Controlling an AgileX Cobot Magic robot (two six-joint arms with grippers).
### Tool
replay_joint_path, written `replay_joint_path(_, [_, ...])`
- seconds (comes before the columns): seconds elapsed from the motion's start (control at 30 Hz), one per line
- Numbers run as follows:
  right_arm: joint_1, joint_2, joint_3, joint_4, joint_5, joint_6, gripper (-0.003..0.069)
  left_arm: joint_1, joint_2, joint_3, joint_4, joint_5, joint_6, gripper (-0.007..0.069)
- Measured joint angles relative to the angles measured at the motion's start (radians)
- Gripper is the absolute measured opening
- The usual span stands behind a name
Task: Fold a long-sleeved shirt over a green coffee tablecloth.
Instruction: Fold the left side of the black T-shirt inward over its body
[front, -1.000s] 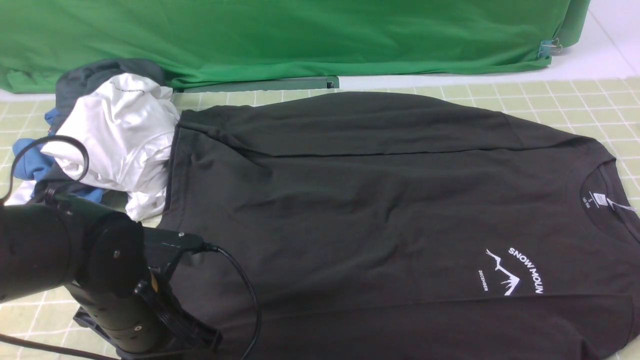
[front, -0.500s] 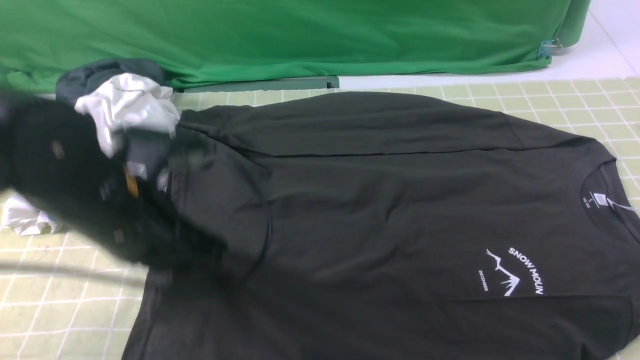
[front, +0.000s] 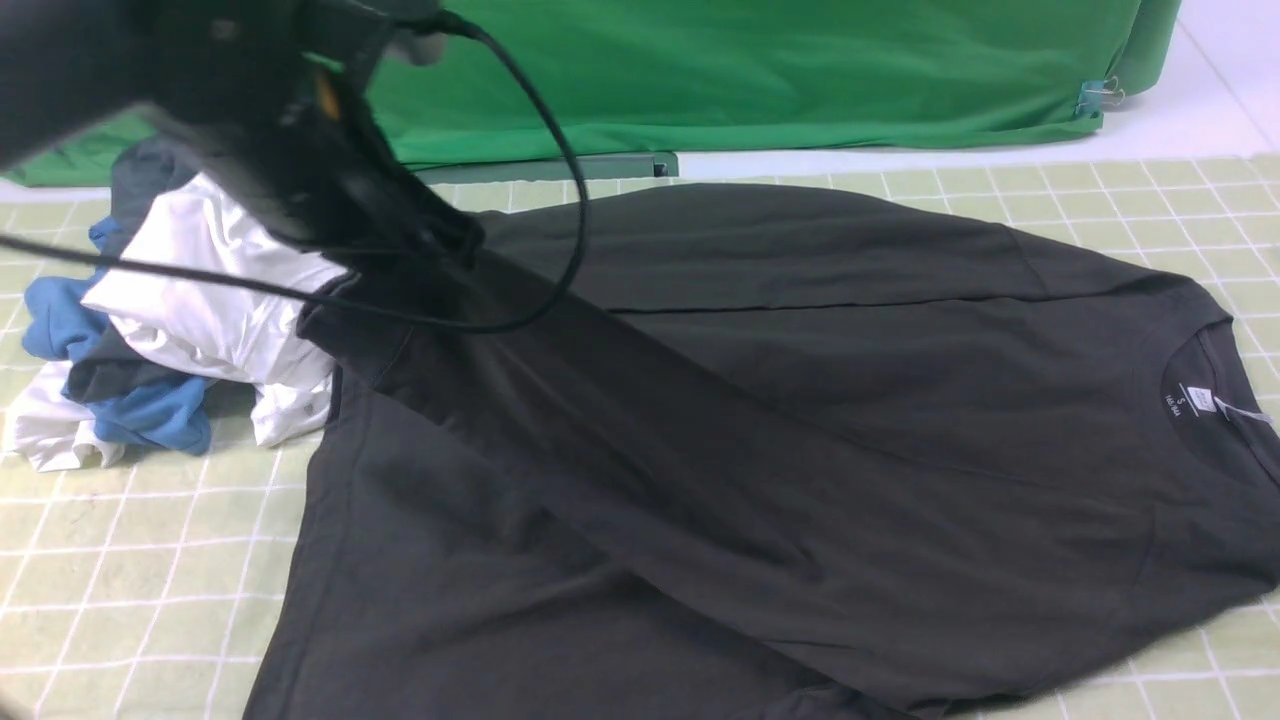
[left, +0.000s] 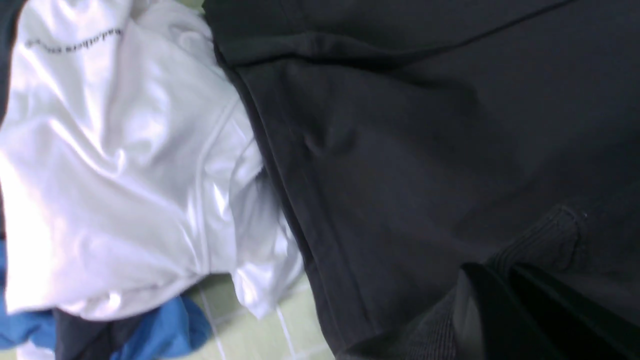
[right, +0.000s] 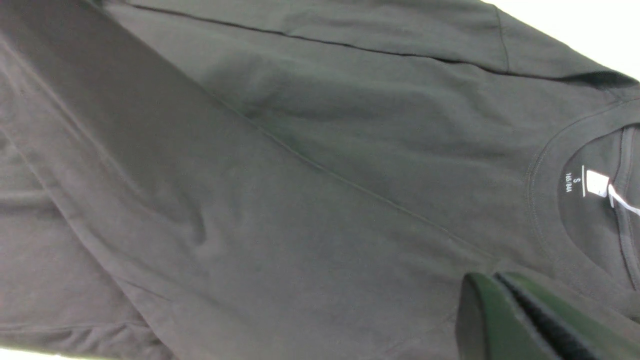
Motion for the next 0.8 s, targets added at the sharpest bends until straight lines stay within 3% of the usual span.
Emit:
replay_joint_path(0.4, [0.000,0.001,0.000,0.018,0.000,0.000,0.0038,0.004,0.249,-0.027,0.167,-0.006,-0.138,0.0015])
replay_joint_path(0.67, [0.000,0.001,0.000,0.021,0.000,0.000,0.0047,0.028,0.302,-0.027,0.136,-0.028,-0.170,0.0028])
replay_joint_path(0.8, [0.000,0.001,0.000,0.021,0.000,0.000,0.0048,0.041,0.308,-0.027,0.138,-0.027,-0.172,0.0102])
